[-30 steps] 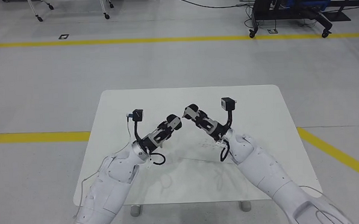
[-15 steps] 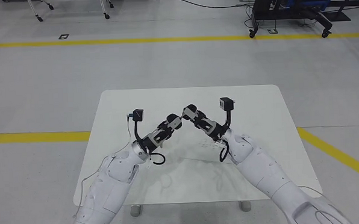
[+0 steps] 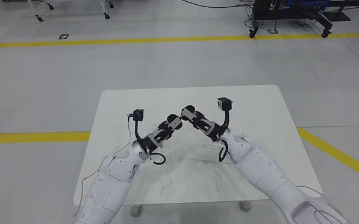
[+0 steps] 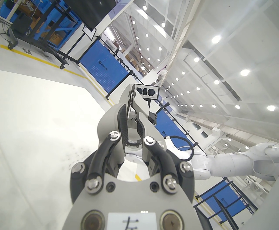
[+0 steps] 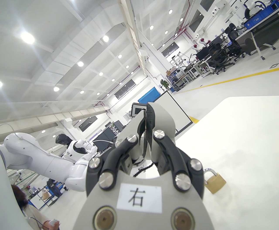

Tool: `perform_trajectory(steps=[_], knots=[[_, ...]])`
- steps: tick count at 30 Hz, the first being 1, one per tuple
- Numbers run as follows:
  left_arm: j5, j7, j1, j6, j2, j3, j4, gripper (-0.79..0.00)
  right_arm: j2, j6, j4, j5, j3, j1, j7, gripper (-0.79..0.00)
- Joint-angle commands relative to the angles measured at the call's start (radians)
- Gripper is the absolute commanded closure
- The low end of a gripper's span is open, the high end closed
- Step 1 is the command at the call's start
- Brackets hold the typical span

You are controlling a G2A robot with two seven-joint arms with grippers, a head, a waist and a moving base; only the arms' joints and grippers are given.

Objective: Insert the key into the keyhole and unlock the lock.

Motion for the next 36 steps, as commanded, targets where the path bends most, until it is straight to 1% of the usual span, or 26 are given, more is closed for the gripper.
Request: perform_trajectory(steps=[1,2,14,25,26,27,28,31,34,36], knots=[[0.001,0.001,0.000,0.001,0.000,0.000,0.001,-0.012,-0.001,0.000,0.000,0.000,0.002,0.000,0.004,0.000],[0.001,0.001,-0.001,0.002,0.000,0.001,0.000,0.000,-0.001,0.000,0.001,-0.001,0.004,0.000,0.005,0.000],[0.002,0.025,0.004,0.021,0.002,-0.008,-0.001,0.000,-0.004,0.000,-0.001,-0.006,0.016,-0.006,0.026,0.000],[0.004,0.045,0.013,0.020,0.004,-0.017,-0.010,0.000,-0.005,0.000,0.002,0.016,0.017,-0.011,0.072,0.000],[0.003,0.046,0.013,0.020,0.003,-0.017,-0.011,-0.077,-0.006,0.000,0.002,0.018,0.018,-0.011,0.075,0.000],[0.003,0.045,0.013,0.018,0.004,-0.017,-0.011,-0.194,-0.006,0.000,0.001,0.020,0.019,-0.012,0.078,0.000],[0.001,0.044,0.014,0.017,0.004,-0.016,-0.011,-0.246,-0.006,0.000,0.001,0.021,0.019,-0.012,0.080,0.000],[-0.007,0.045,0.014,0.014,0.004,-0.017,-0.010,-0.332,-0.008,0.000,0.001,0.033,0.020,-0.015,0.088,0.000],[-0.014,0.052,0.016,0.015,0.003,-0.018,-0.010,-0.354,-0.009,0.000,0.002,0.043,0.021,-0.015,0.098,0.000],[-0.017,0.050,0.016,0.014,0.003,-0.018,-0.010,-0.345,-0.010,0.000,0.003,0.046,0.023,-0.016,0.103,0.000]])
